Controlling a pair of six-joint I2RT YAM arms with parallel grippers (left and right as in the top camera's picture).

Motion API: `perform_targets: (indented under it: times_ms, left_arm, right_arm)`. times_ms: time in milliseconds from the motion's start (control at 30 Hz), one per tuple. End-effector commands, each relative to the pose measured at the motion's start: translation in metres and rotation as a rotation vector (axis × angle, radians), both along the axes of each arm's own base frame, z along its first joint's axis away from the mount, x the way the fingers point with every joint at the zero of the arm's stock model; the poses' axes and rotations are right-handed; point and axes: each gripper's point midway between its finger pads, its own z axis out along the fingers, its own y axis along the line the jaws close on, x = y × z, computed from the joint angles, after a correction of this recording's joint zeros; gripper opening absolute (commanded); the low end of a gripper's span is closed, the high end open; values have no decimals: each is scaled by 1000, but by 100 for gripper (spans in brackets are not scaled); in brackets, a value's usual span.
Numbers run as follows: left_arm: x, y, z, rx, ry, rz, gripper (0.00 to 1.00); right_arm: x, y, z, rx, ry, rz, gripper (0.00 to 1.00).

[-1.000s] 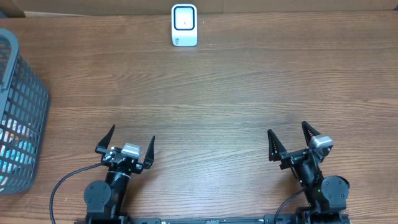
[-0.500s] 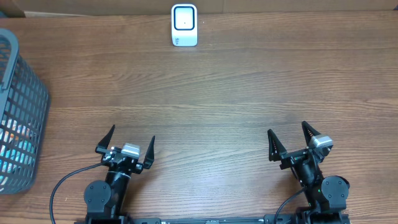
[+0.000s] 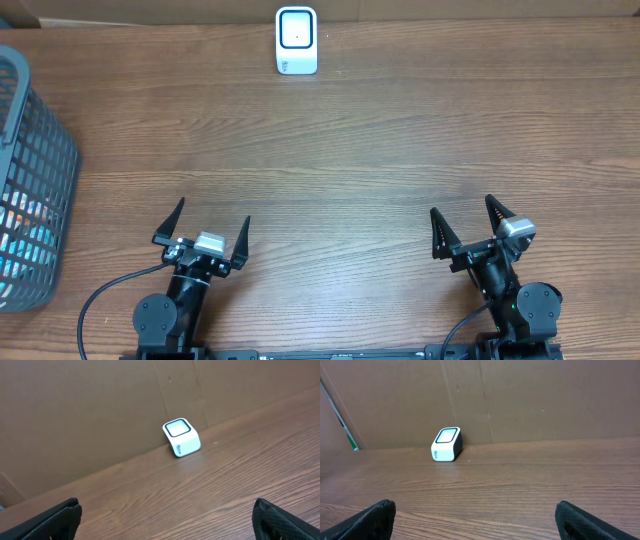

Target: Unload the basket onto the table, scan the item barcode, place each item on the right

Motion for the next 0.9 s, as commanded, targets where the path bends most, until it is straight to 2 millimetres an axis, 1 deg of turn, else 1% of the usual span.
perform_targets:
  times_ms: [0, 67, 133, 200, 333, 500, 567, 767, 867]
  left_arm:
    - [-2, -5, 5, -75, 3, -29, 100]
    - [-3, -7, 8, -111, 9, -44, 100]
    - [-6, -15, 11, -111, 5, -94, 100]
    - [-8, -19, 15, -111, 1, -117, 100]
    - [-12, -22, 28, -111, -15, -135, 100]
    - [-17, -22, 47, -118, 4, -134, 100]
    - [-18, -25, 53, -118, 24, -152, 100]
    - [-13, -38, 72, -124, 108, -233, 100]
    - [-2, -46, 86, -159, 173, -279, 100]
  right_arm:
    - [0, -1, -2, 2, -4, -5, 100]
    - [0, -1, -2, 2, -4, -5, 100]
    - [0, -1, -2, 2, -4, -5, 100]
    - [0, -1, -2, 2, -4, -5, 100]
    - [0, -1, -2, 2, -4, -5, 100]
    - [0, -1, -2, 2, -4, -5, 100]
    - [0, -1, -2, 2, -4, -5, 100]
    - [0, -1, -2, 2, -4, -5, 100]
    - [0, -1, -2, 2, -4, -5, 100]
